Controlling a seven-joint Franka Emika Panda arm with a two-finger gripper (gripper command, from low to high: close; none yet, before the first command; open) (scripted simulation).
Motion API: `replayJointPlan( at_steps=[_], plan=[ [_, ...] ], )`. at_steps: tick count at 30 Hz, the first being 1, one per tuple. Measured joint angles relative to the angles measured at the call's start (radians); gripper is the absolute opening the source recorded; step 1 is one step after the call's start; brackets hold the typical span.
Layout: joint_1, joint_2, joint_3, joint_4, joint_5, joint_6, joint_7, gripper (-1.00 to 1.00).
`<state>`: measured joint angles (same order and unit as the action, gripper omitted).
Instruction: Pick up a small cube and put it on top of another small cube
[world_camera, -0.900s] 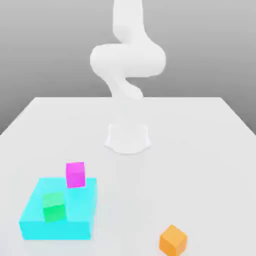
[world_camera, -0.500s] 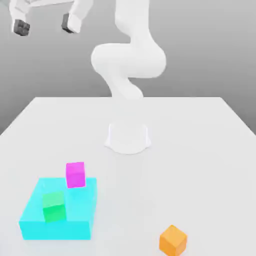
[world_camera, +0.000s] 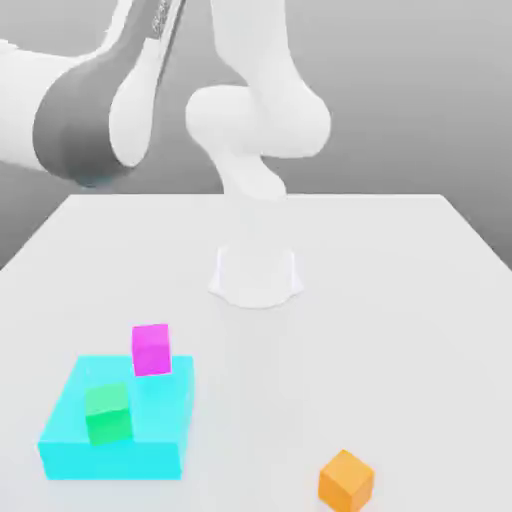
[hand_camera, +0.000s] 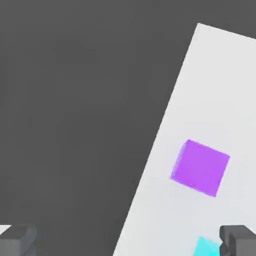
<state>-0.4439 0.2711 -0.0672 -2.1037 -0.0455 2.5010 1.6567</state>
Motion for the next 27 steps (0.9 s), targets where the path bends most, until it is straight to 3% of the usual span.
replayJointPlan(
  at_steps=[9,10,16,20,27],
  plan=[
    [-0.082,0.32,-0.008,0.064,0.131,0.129,0.077,0.0],
    [-0.084,0.343,-0.005,0.069,0.133,0.146,0.076,-1.0],
    [-0.085,0.355,-0.004,0.071,0.136,0.157,0.074,-1.0],
    [-0.076,0.254,-0.017,0.049,0.126,0.078,0.081,-1.0],
    [-0.026,0.011,0.012,-0.115,0.026,-0.005,-0.04,-1.0]
  ],
)
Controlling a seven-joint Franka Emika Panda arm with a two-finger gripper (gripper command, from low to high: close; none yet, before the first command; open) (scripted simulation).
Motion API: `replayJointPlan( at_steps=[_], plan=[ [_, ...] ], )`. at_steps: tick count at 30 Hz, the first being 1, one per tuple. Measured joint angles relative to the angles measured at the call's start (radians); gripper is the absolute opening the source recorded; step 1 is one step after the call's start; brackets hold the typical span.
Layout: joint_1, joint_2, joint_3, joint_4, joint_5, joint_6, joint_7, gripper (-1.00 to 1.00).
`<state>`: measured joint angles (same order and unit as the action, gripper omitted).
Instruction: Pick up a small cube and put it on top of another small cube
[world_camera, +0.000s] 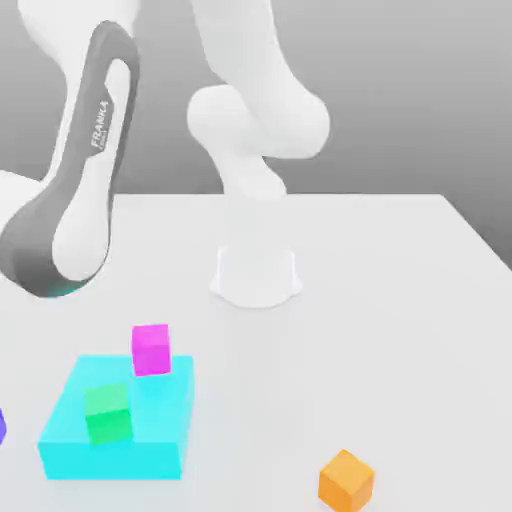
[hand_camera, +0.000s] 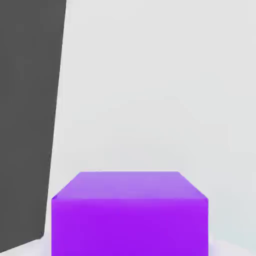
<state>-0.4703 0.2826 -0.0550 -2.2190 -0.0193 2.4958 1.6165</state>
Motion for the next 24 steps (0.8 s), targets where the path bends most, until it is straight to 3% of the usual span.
replayJointPlan(
  at_steps=[9,13,14,20,24],
  plan=[
    [0.083,-0.322,0.054,-0.245,0.013,-0.072,-0.302,-1.0],
    [0.08,-0.246,0.058,-0.293,0.022,0.054,-0.338,-1.0],
    [0.082,-0.222,0.057,-0.299,0.021,0.084,-0.339,1.0],
    [0.082,-0.21,0.057,-0.302,0.02,0.098,-0.339,1.0],
    [0.085,-0.309,0.054,-0.283,0.019,-0.021,-0.338,1.0]
  ],
)
